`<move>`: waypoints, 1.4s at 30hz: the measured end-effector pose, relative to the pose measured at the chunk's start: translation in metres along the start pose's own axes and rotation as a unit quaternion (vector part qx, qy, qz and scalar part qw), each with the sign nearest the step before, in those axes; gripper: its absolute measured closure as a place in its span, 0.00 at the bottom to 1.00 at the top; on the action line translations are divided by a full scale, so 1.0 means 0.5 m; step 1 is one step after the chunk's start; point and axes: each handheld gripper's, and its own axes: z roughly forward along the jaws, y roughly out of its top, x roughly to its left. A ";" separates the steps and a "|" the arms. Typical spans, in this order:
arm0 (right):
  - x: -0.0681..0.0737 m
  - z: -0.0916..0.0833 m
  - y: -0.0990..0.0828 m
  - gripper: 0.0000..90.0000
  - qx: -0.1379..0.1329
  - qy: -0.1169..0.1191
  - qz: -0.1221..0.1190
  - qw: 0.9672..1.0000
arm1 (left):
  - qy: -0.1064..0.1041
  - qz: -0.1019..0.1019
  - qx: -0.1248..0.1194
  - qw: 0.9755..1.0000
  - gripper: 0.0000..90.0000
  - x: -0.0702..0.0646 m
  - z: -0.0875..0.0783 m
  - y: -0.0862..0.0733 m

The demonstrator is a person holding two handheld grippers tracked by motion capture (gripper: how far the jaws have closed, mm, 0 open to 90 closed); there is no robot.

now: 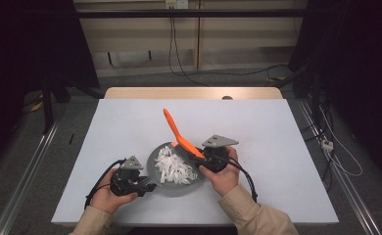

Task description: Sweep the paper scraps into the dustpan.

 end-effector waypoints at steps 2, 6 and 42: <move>0.001 -0.006 0.008 0.79 -0.013 -0.005 -0.012 1.000 | -0.001 -0.001 -0.003 1.000 0.69 -0.001 0.002 -0.002; -0.014 -0.012 0.011 0.79 -0.022 -0.011 -0.005 1.000 | 0.003 0.000 -0.004 1.000 0.69 -0.004 0.006 -0.004; -0.003 0.022 0.001 0.79 -0.003 0.022 0.002 1.000 | 0.004 0.002 -0.018 1.000 0.70 -0.001 0.004 -0.008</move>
